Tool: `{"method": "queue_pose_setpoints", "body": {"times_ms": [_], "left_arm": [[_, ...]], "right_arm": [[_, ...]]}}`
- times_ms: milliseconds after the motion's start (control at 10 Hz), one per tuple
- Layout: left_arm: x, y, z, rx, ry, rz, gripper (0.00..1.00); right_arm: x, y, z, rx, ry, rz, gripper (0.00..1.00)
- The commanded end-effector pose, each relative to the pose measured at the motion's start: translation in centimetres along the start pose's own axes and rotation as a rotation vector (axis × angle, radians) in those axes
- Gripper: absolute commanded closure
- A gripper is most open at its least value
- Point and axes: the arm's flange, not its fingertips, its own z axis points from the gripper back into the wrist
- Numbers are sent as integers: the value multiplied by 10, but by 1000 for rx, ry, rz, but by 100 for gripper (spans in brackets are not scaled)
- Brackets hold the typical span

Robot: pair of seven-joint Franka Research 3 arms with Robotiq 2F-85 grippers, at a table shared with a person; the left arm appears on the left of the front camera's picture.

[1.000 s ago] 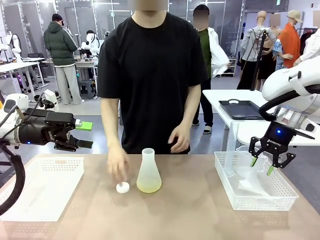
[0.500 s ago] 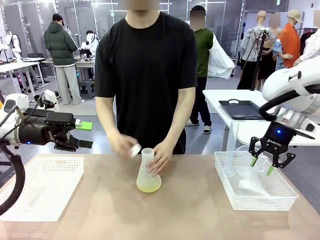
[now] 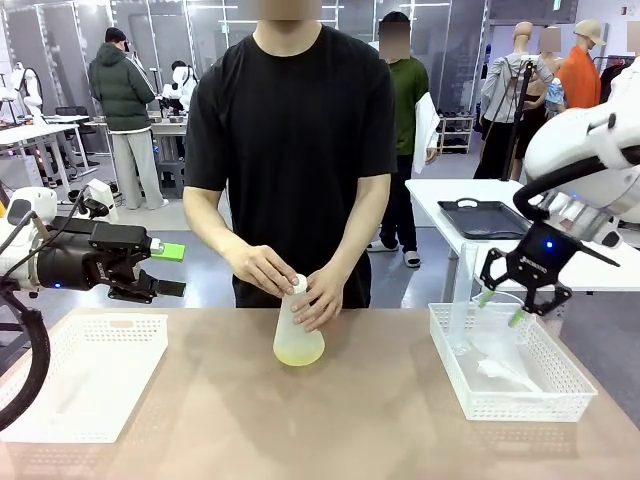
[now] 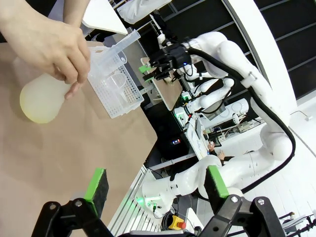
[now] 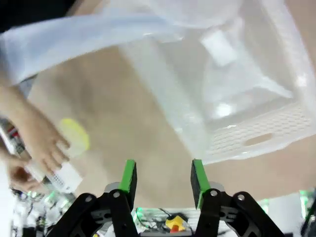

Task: Prepare the solutions needed for the experiment.
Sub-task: When the human places the Big flask in the center of the table, pick up the Big flask and place it in the left Organizing basket.

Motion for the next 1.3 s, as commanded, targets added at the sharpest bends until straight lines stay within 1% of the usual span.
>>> {"method": "queue_pose_setpoints", "body": {"times_ms": [0,200,300,400,500,600,700,900,1200], "left_arm": [[2,-2,-2,-23,-16,17,0],[2,-2,-2,-23,-16,17,0],[2,-2,-2,-23,-16,17,0],[2,-2,-2,-23,-16,17,0],[2,-2,-2,-23,-16,17,0],[2,-2,-2,-23,-16,17,0],[2,-2,-2,-23,-16,17,0],[2,-2,-2,-23,-16,17,0],[2,-2,-2,-23,-16,17,0]], "right_arm": [[-41,4,1,220,-33,185,43],[-66,14,8,439,-17,303,43],[-74,14,17,602,38,405,43],[-76,13,20,625,-21,379,43],[-78,10,24,730,20,412,43],[-77,5,28,759,49,408,43],[-74,0,30,809,104,416,43],[-71,-6,33,873,156,400,43],[-70,-10,33,898,156,381,43]]}}
